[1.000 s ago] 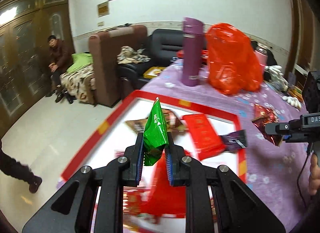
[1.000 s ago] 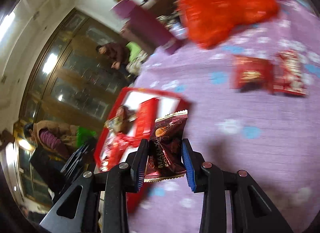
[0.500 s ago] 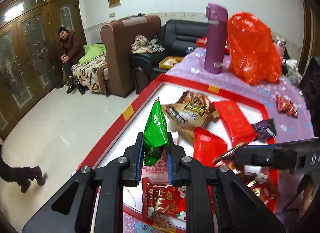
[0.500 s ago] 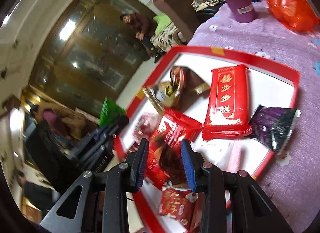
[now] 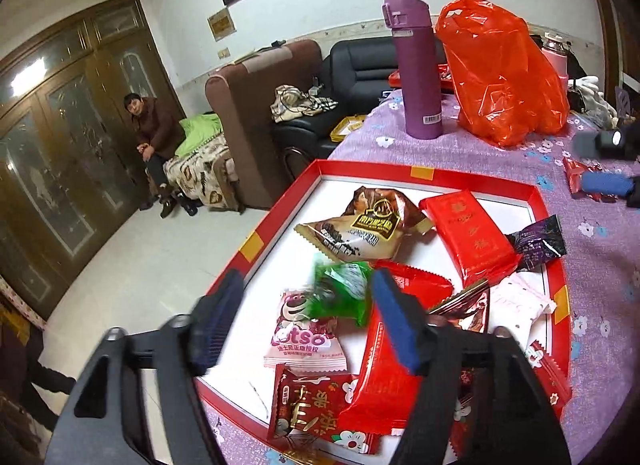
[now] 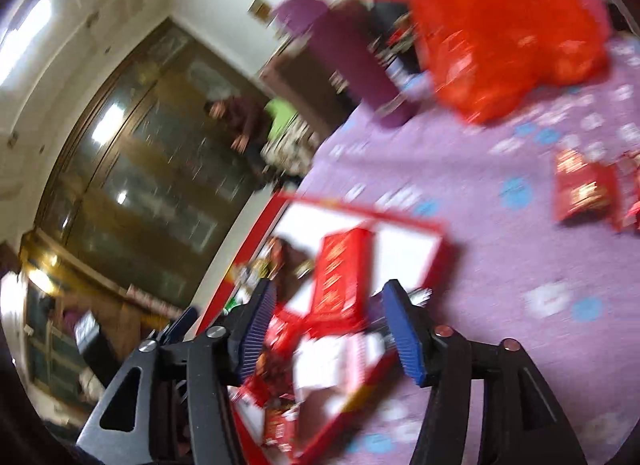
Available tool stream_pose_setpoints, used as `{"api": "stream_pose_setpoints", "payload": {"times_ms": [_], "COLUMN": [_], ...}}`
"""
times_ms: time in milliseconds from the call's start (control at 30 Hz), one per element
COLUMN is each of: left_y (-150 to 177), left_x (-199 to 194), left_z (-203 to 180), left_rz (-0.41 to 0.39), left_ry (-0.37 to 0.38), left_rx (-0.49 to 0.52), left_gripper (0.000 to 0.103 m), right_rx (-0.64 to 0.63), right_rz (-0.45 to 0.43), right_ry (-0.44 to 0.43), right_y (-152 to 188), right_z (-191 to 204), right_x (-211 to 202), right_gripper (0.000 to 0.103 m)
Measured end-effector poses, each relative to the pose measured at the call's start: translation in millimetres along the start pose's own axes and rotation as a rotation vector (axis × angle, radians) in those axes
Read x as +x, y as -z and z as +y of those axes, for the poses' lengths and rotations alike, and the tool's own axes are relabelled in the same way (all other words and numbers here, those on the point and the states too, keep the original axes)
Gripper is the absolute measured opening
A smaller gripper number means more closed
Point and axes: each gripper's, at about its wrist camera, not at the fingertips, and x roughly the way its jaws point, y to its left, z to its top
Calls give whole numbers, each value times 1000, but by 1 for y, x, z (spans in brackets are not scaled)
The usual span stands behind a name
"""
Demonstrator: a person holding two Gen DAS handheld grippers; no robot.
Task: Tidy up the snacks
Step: 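Grasp the red-white candy with the right tool while the left tool grasps a red candy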
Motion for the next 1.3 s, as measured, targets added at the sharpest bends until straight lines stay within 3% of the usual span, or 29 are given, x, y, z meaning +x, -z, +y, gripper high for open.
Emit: {"api": "stream_pose_setpoints", "payload": {"times_ms": [233,433,733,1033,1167,1300], "left_y": [-2,-5,-14,-45,-51,-53], "left_x": [-1,-1,-4,-19,-20,-22], "left_z": [-10,-24,-40,-90,-113,-132], "left_rz": [12,32,28,-44,-40,-20], "left_ry": [-19,-6,-1,106,131,176], "left_rx": [29,45,78,171,217,246], "left_gripper": [77,77,77,84,84,84], "right_rx": [197,341,385,399,380,297], "right_rz": [-181,-214,-222,-243,-239,-226], "right_ry": [96,110,139,244,278,373], "right_y": [-22,-26,-22,-29,-33,-37], "right_z": [-80,-121,-135,-163,-169,-165], "right_x": [-56,-71,-76,-72,-63,-49], "right_gripper": [67,67,67,68,68,66]}}
